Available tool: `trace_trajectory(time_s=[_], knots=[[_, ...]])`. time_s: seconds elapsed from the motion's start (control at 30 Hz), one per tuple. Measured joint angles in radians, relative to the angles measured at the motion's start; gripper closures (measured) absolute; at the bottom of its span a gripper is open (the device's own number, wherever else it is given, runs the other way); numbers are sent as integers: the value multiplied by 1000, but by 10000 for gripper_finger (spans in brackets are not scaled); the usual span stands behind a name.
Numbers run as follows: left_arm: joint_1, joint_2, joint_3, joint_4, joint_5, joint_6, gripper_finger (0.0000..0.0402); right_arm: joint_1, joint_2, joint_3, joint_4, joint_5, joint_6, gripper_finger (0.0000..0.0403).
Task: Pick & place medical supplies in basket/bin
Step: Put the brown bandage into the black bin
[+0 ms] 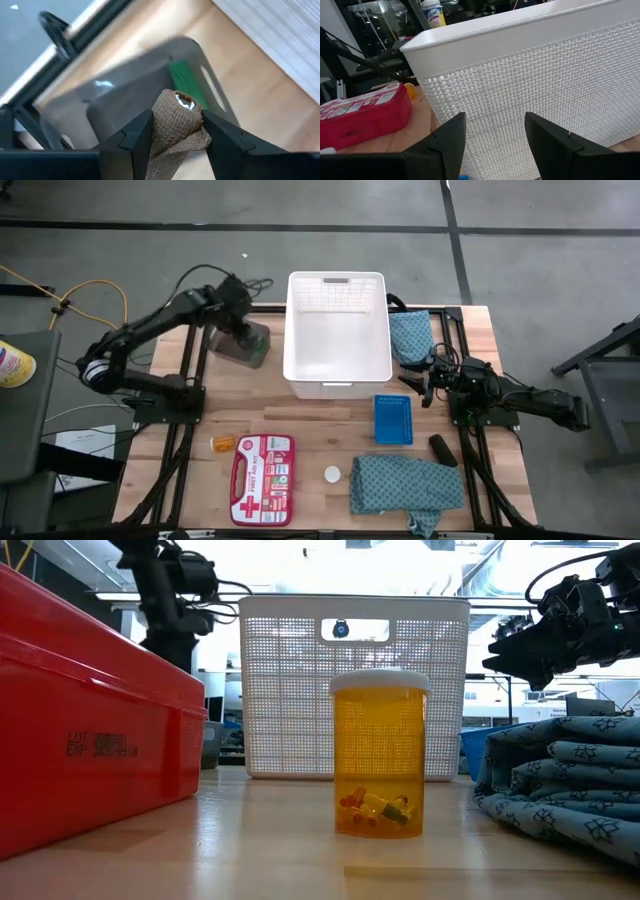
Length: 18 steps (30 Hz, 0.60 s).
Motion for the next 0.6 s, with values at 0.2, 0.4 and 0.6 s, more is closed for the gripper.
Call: trace_trajectory(time_s=[0.2,0.4,0.6], knots=[[76,61,1,97,-2,81,250,0,0,0,0,0,0,211],[90,167,1,83,27,85,250,0,0,0,0,0,0,211],[90,277,1,72,48,84,250,0,0,0,0,0,0,211]])
